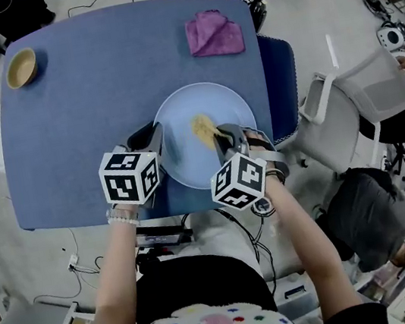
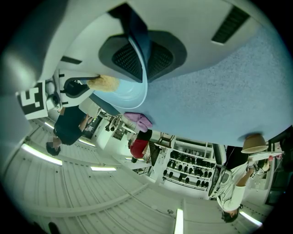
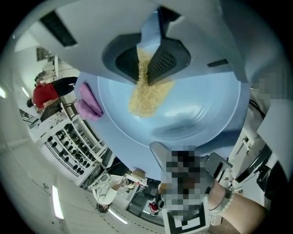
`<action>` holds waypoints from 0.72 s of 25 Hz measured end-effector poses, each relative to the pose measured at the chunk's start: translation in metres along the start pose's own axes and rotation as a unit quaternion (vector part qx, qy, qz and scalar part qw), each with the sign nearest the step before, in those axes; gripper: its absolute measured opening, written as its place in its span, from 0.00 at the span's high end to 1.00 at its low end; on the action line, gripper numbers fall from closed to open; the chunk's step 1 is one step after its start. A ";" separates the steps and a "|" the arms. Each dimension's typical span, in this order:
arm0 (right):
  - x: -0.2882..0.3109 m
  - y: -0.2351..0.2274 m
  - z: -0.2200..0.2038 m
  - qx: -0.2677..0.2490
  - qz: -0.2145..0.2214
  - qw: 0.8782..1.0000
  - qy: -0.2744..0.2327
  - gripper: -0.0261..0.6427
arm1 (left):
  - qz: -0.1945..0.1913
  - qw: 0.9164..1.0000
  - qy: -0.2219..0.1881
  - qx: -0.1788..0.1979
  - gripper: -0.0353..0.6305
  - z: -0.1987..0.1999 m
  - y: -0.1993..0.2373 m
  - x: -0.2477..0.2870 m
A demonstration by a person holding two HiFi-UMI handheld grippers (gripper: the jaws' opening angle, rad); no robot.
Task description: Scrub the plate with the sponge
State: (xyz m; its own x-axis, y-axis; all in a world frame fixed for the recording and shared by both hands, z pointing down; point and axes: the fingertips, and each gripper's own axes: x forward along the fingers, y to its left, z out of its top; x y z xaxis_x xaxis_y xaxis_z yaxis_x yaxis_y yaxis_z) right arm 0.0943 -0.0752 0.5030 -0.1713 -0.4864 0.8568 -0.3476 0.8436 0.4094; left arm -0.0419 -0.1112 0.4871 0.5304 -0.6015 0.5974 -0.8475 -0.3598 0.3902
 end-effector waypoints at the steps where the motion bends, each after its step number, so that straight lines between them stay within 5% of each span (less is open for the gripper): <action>1: 0.002 -0.005 -0.002 0.002 -0.004 1.000 0.003 0.90 | 0.000 1.000 0.000 0.000 0.88 0.000 0.000 0.000; 18: 0.015 -0.058 -0.029 -0.009 -0.067 0.996 0.052 0.90 | 0.001 1.000 0.000 0.001 0.88 0.000 -0.001 -0.002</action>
State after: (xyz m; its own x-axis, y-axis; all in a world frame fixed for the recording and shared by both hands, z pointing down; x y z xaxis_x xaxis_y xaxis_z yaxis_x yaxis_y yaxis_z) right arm 0.1389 -0.1245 0.5015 -0.0274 -0.5700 0.8212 -0.3450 0.7764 0.5274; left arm -0.0422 -0.1093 0.4856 0.5293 -0.6018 0.5981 -0.8483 -0.3610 0.3875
